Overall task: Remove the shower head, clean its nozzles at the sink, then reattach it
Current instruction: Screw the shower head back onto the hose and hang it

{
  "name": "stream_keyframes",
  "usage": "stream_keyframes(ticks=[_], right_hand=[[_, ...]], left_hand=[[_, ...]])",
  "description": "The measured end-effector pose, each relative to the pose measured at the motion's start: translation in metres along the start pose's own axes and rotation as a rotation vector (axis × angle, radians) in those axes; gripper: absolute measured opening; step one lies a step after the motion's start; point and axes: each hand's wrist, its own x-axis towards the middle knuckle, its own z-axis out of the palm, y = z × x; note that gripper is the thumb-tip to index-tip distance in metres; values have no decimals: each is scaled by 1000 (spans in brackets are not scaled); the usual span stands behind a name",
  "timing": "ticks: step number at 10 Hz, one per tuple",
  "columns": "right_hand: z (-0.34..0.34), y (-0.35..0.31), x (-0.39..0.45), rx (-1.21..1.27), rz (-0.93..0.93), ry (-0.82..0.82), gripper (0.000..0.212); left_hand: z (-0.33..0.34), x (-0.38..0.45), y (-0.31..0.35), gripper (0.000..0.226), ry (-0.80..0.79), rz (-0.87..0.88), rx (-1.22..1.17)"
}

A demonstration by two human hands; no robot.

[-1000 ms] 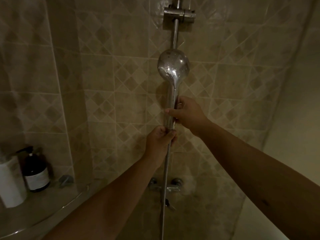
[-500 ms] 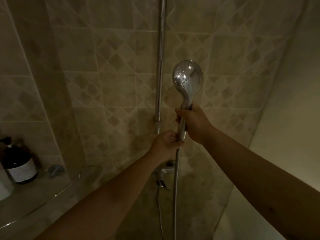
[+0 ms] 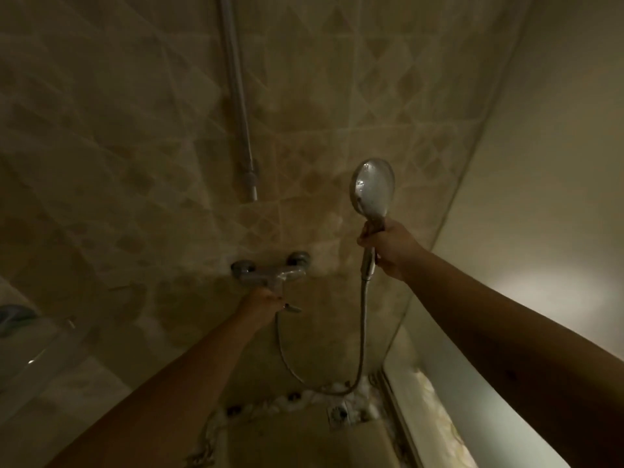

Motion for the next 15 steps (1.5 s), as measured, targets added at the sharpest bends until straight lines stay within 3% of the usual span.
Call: stream_keyframes(ticks=[2, 4, 5, 6, 8, 9, 10, 11, 12, 13, 15], right_hand=[[-30, 57, 16, 76, 196, 159, 29], [-55, 100, 18, 130, 252, 245, 37], [-63, 123, 15, 151, 300, 329, 31], [-71, 150, 7, 181, 354, 408, 36], [-85, 186, -11, 193, 438, 531, 8], [-93, 198, -12, 167, 429, 526, 8], [-98, 208, -14, 123, 430, 540, 25], [-100, 210, -16, 101, 421, 550, 38], [-106, 205, -15, 86, 395, 559, 38], [-113, 202, -13, 49, 387, 569, 37], [-118, 208, -15, 44, 391, 607, 36]], left_hand=[[33, 23, -31, 34, 2, -257, -206], [71, 36, -30, 35, -143, -414, -610], [86, 45, -26, 37, -143, -461, -736], [95, 55, -25, 43, -100, -527, -963], [106, 67, -28, 59, 98, -528, -1037], [98, 61, -15, 87, 342, -585, -1358], [95, 68, -18, 87, 507, -566, -2742], [97, 64, -11, 68, 324, -734, -1514], [98, 68, -10, 43, 256, -692, -1271], [93, 69, -13, 35, 242, -700, -1125], [90, 58, -15, 41, 220, -605, -972]])
